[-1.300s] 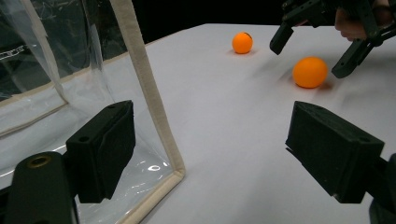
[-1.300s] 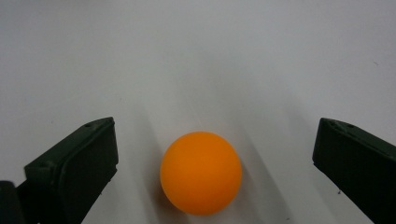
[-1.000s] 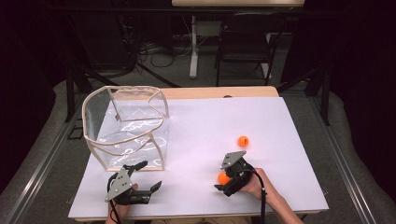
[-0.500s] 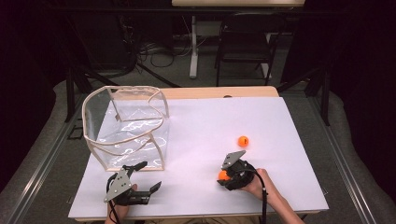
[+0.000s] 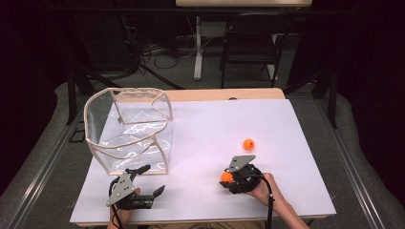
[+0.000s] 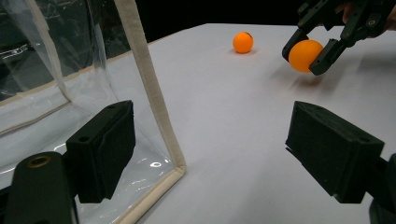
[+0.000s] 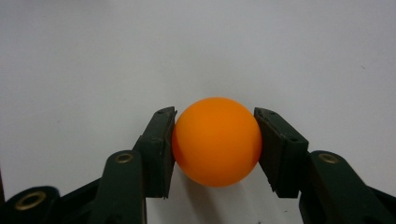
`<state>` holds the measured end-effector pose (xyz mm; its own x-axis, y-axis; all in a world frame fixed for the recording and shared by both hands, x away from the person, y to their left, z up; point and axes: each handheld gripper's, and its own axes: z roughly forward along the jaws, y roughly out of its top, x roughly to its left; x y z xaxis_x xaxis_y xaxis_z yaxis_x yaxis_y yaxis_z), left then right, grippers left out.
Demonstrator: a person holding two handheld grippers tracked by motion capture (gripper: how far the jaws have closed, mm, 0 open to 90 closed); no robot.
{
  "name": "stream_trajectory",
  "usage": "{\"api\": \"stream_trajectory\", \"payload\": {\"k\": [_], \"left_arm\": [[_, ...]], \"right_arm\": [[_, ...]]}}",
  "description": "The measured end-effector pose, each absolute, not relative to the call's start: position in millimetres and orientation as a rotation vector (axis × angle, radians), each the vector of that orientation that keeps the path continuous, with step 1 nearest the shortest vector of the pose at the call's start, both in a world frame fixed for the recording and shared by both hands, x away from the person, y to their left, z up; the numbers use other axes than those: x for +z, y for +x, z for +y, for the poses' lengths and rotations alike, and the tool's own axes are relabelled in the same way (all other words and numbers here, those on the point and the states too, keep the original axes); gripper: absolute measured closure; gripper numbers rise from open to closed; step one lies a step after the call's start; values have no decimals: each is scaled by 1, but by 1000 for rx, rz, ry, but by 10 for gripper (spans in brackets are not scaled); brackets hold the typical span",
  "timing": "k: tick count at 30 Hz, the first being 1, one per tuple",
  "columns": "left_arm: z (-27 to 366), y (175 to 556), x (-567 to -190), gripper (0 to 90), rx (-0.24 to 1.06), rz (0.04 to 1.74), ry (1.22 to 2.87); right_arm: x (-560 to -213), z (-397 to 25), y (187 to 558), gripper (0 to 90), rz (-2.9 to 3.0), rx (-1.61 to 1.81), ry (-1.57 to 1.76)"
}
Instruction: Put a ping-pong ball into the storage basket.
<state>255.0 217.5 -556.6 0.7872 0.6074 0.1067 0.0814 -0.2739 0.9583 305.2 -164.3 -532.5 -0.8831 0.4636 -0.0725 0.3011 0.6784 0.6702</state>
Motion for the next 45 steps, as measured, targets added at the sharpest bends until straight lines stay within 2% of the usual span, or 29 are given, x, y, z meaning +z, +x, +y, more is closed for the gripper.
{"api": "stream_trajectory", "payload": {"k": [45], "left_arm": [[216, 257, -557, 157, 553, 537, 1798]], "right_arm": [[-514, -150, 309, 509, 2459, 1230, 600]]}}
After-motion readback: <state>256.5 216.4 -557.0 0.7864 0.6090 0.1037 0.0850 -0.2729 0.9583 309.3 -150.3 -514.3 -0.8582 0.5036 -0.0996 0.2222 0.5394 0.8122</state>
